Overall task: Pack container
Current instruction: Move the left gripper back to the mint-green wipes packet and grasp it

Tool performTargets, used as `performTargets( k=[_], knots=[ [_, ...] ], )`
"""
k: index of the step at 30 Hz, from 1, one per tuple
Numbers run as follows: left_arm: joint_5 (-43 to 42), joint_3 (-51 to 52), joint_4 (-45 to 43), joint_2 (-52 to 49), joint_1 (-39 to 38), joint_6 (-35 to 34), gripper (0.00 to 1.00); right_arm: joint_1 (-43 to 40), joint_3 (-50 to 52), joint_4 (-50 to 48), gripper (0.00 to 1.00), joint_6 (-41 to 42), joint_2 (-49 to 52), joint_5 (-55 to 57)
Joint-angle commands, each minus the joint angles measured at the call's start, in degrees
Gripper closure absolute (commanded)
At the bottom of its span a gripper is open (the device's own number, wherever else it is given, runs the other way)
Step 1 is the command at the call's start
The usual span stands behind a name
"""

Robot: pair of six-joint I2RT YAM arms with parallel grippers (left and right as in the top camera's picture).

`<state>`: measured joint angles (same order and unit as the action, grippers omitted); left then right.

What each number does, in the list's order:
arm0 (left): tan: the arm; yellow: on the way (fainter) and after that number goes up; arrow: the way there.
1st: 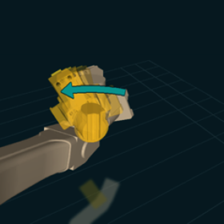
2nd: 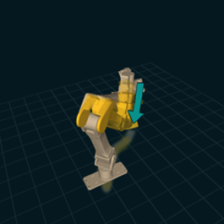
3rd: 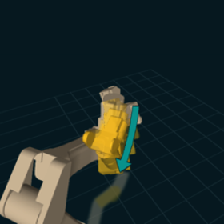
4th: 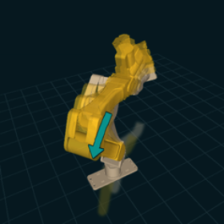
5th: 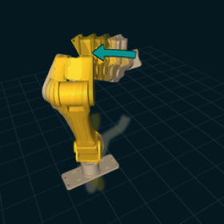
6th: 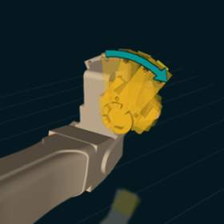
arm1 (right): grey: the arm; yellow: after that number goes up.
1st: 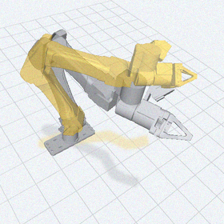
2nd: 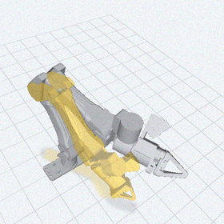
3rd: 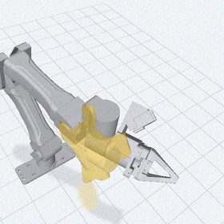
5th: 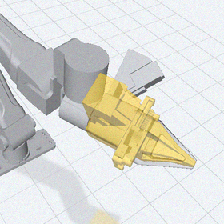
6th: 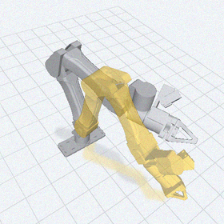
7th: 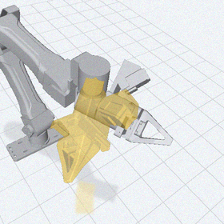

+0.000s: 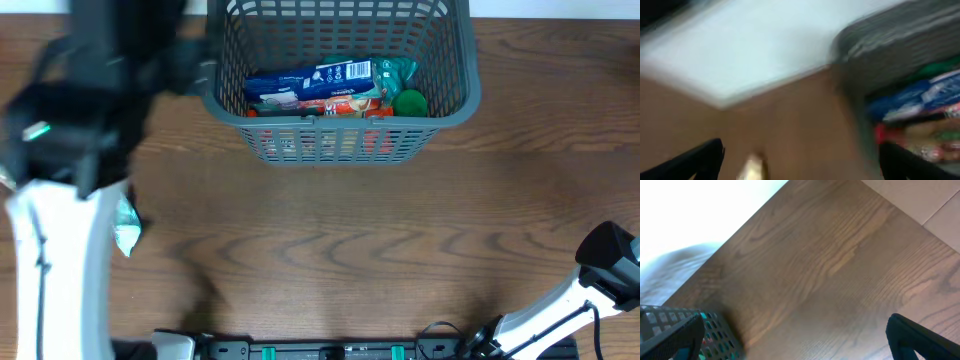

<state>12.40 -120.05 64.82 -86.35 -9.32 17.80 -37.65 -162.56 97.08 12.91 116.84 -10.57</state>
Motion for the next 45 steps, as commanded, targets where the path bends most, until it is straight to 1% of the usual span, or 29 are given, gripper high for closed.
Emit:
performTargets(
  k=[1,3,5,7,10,16,20,23,30,34,36,45],
  knots=[
    [4.6,0.2,9.7,0.7,8.7,-21.4,0.01,-0.1,0.3,0.1,0.01,-1.0,0.5,-0.4],
    [4.6,0.9,16.6,0.8,13.7,-25.9,0.02,-0.1,0.3,-0.1,0.01,-1.0,0.5,-0.4],
    [4.6,2.6,21.2,0.9,17.6,-29.3,0.02,-0.1,0.3,-0.2,0.01,-1.0,0.5,-0.4],
    [4.6,5.6,23.3,1.3,20.5,-30.5,0.02,-0.1,0.3,-0.2,0.01,-1.0,0.5,-0.4],
    [2.9,12.9,22.2,3.0,23.6,-30.6,0.02,-0.1,0.3,-0.2,0.01,-1.0,0.5,-0.4],
    [-3.7,33.1,11.8,6.4,27.6,-30.5,0.02,-0.1,0.3,-0.2,0.01,-1.0,0.5,-0.4],
    [-7.7,45.6,3.5,6.1,28.5,-29.3,0.02,-0.1,0.3,-0.2,0.01,-1.0,0.5,-0.4],
    [-8.3,53.7,-3.3,5.7,28.5,-29.3,0.01,-0.1,0.3,-0.2,0.01,-1.4,0.5,-0.4],
    [-8.4,68.3,-18.6,4.9,29.5,-29.3,0.01,-0.1,0.3,0.2,0.01,-2.0,0.5,-0.4],
    [-8.6,72.6,-25.0,4.2,30.7,-29.0,0.02,-0.1,0.3,0.2,0.02,-2.3,0.5,-0.4],
    [-8.8,73.1,-26.8,3.2,30.9,-27.3,0.01,0.1,0.3,0.2,0.01,-2.3,0.5,-0.4],
    [-8.8,73.1,-36.4,-7.7,30.9,-26.4,0.02,1.3,0.3,0.2,0.01,-3.4,0.5,-0.4]
  ],
)
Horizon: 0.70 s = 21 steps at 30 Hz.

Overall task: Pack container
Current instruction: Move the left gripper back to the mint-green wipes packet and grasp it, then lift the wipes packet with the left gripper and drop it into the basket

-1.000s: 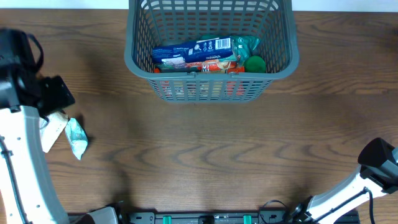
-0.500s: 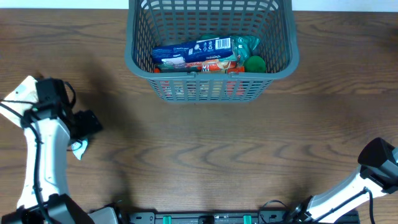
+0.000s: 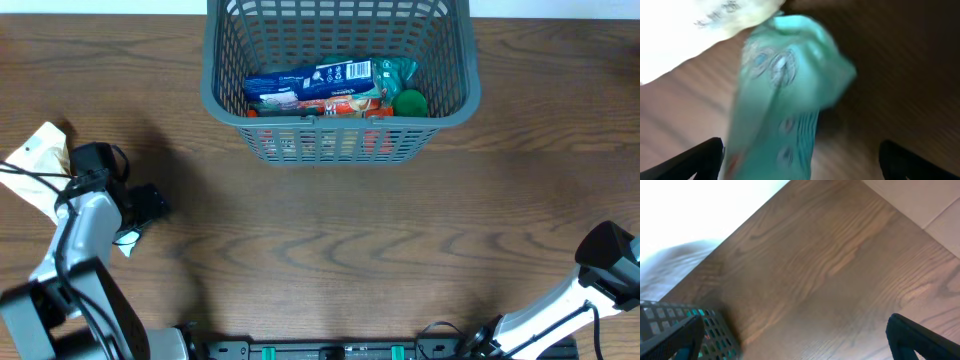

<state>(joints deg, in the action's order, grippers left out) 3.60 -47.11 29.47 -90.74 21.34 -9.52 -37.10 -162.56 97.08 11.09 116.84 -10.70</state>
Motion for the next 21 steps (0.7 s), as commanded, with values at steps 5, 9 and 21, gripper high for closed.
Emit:
performTargets(
  k=[5,9,21],
  knots=[
    [0.0,0.2,-2.2,-7.3,0.3,0.9,0.01,0.9,0.3,0.2,0.01,-1.8,0.5,-0.3],
    [-0.1,0.2,-2.1,-6.8,0.3,0.9,0.06,0.9,0.3,0.2,0.01,-1.8,0.5,-0.3],
    [-12.2,-4.5,5.0,6.6,0.1,0.9,0.75,0.9,0.3,0.2,0.01,-2.0,0.5,-0.3]
  ],
)
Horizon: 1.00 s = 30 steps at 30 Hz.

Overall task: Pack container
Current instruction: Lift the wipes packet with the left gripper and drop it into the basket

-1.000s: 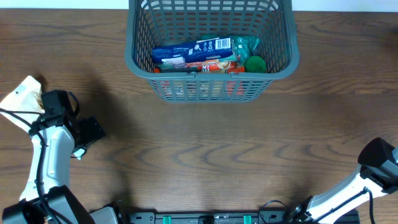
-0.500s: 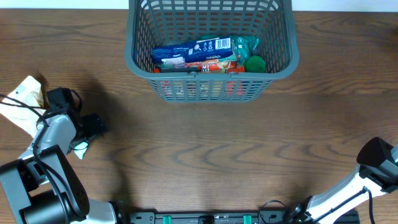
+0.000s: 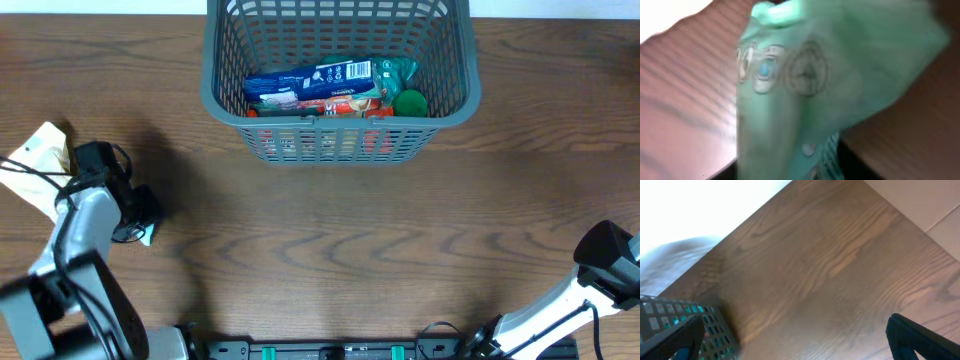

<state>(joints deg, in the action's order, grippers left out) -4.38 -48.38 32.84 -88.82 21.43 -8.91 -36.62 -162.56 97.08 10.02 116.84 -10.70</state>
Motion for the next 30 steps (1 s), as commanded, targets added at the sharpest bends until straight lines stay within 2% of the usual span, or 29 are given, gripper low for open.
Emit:
performTargets(
  k=[1,3,9,11,14,16,19,24,30],
  knots=[
    [-4.2,-5.3,4.4,6.3,-0.2,0.3,0.81,0.4,0.3,0.2,0.01,-0.9,0.5,-0.3],
    [-4.2,-9.7,9.4,8.3,-0.6,0.3,0.89,0.4,0.3,0.2,0.01,-0.9,0.5,-0.3],
    [-4.2,-31.4,24.5,9.3,-5.7,1.7,0.93,0.4,0.3,0.2,0.01,-0.9,0.5,-0.3],
    [-4.2,-38.4,26.5,8.8,-8.4,2.0,0.94,0.5,0.3,0.2,0.01,-1.2,0.5,-0.3],
    [-4.2,-49.3,27.0,7.0,-14.0,6.2,0.95,0.9,0.3,0.2,0.01,-1.6,0.5,-0.3],
    [-4.2,-54.9,25.6,5.1,-18.2,13.7,0.95,1.2,0.3,0.2,0.01,-2.0,0.5,-0.3],
    [-4.2,-60.5,21.8,1.6,-24.5,30.4,0.94,2.1,0.3,0.2,0.01,-2.0,0.5,-0.3],
    [-4.2,-62.0,9.4,-3.9,-31.3,48.2,0.94,3.4,0.3,0.2,0.01,-2.5,0.5,-0.3],
    [-4.5,-62.0,-0.2,-12.3,-34.7,58.3,0.94,3.6,0.3,0.2,0.01,-3.5,0.5,-0.3]
  ],
)
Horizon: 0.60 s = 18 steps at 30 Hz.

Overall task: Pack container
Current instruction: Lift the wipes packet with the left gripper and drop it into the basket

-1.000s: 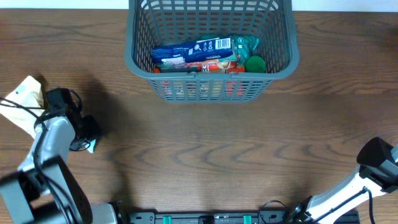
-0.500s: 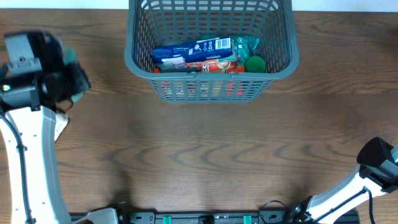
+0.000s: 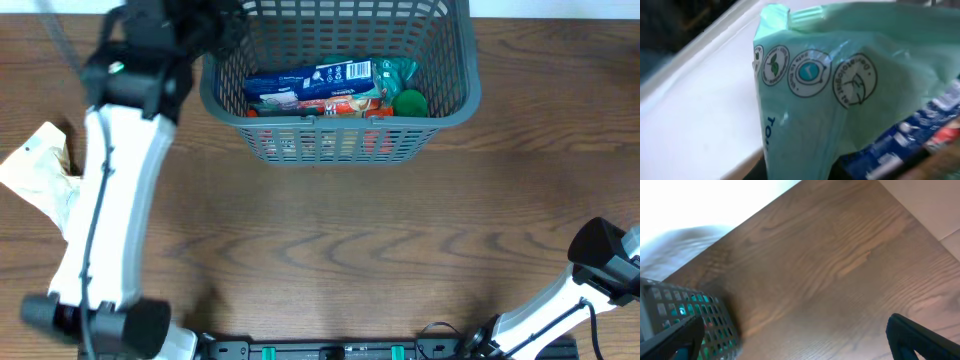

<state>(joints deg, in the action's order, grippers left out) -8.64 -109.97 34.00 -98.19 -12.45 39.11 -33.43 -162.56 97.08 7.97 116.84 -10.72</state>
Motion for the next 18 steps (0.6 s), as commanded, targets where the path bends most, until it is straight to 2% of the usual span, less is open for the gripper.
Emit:
performTargets(
  k=[1,4,13,15,16,18],
  knots=[
    [-1.0,-0.4,-1.6,-4.2,-1.2,11.7,0.94,0.4,0.3,0.2,0.01,-1.4,0.5,-0.2],
    [-4.1,-0.3,-1.6,-8.1,-2.4,13.4,0.94,0.4,0.3,0.2,0.01,-1.4,0.5,-0.2],
    [-4.2,-0.2,1.7,-15.1,-5.2,13.4,0.94,0.4,0.3,0.2,0.01,-1.4,0.5,-0.3],
    [-4.2,-0.2,3.1,-15.7,-5.3,13.4,0.83,0.4,0.3,0.2,0.01,-1.4,0.5,-0.3],
    [-4.2,-0.2,3.8,-15.8,-5.3,13.4,0.70,0.4,0.3,0.2,0.01,-1.4,0.5,-0.3],
    [-4.0,-0.2,5.0,-15.8,-5.3,13.4,0.64,0.4,0.3,0.2,0.01,-1.4,0.5,-0.2]
  ],
)
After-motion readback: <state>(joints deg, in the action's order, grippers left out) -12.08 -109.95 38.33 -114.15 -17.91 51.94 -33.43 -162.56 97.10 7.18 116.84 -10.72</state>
